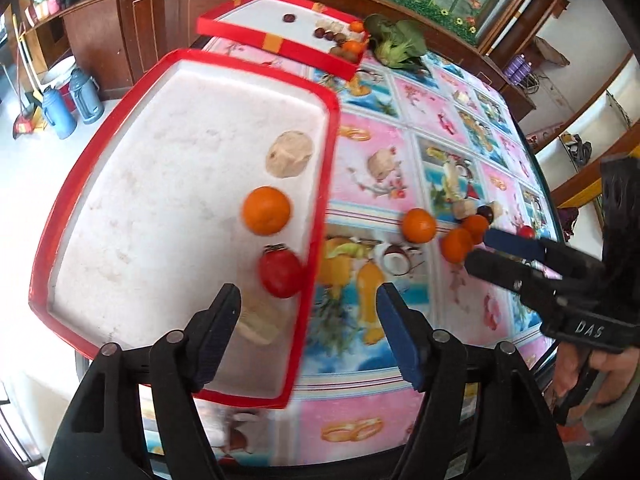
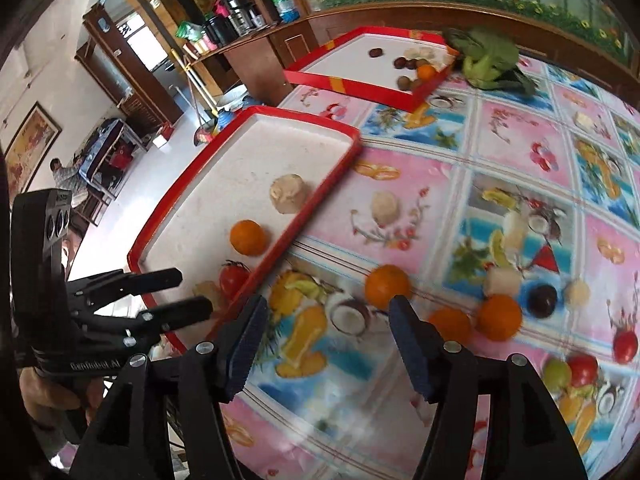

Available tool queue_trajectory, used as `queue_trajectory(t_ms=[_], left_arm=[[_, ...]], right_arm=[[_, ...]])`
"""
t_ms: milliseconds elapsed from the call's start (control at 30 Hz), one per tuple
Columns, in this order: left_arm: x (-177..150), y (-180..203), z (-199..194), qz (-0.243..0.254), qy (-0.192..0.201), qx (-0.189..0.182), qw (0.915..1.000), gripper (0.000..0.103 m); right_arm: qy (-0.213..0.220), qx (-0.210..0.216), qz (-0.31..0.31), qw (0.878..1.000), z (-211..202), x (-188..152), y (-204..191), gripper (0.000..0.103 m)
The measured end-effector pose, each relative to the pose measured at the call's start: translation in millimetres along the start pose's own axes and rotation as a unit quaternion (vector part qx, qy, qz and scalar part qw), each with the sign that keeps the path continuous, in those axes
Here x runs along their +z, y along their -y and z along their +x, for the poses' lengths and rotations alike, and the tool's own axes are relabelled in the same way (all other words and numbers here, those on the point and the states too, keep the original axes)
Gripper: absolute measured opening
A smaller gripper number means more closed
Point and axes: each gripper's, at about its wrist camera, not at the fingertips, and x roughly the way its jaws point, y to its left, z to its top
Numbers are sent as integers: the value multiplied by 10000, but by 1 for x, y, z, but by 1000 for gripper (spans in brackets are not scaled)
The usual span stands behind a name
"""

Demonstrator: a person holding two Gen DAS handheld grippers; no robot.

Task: Organize fruits
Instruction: 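Move both tools back over the remaining fruits on the tablecloth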

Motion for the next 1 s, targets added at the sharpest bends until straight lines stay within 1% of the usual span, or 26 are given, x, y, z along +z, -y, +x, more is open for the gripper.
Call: queue_trajectory(t_ms=[133, 200, 333, 433, 567, 733, 900, 933, 1000], left_arm=[[0, 34, 3, 173, 12, -52, 9998, 70], [-2, 48, 6, 248, 1, -62, 9997, 70], [-9, 77, 16, 437, -112, -110, 9989, 70], [-13, 93, 21, 672, -190, -42, 9975, 70], [-15, 102, 26, 781, -240, -109, 9966, 70], [-10, 104, 37, 966, -313, -174, 9947, 70], [2, 103, 54, 1200, -460, -132, 9916, 70], [5, 103, 57, 1244, -477, -108, 9910, 70], [10, 103, 60, 1266, -514, -111, 9906, 70]], right_arm=[[-56, -11, 468, 9989, -19, -30, 43, 65], [-2, -41, 583, 9983, -31, -43, 62, 65], [121, -94, 851, 9963, -53, -62, 90, 65], [235, -156, 1065, 9939, -70, -77, 108, 65], [332, -366, 1283, 9905, -87, -98, 129, 65], [444, -564, 1631, 9840, -93, -115, 150, 64], [688, -698, 2121, 9723, -100, -126, 159, 59], [706, -673, 2200, 9706, -100, -128, 160, 58], [726, -761, 2213, 9695, -102, -128, 161, 55]])
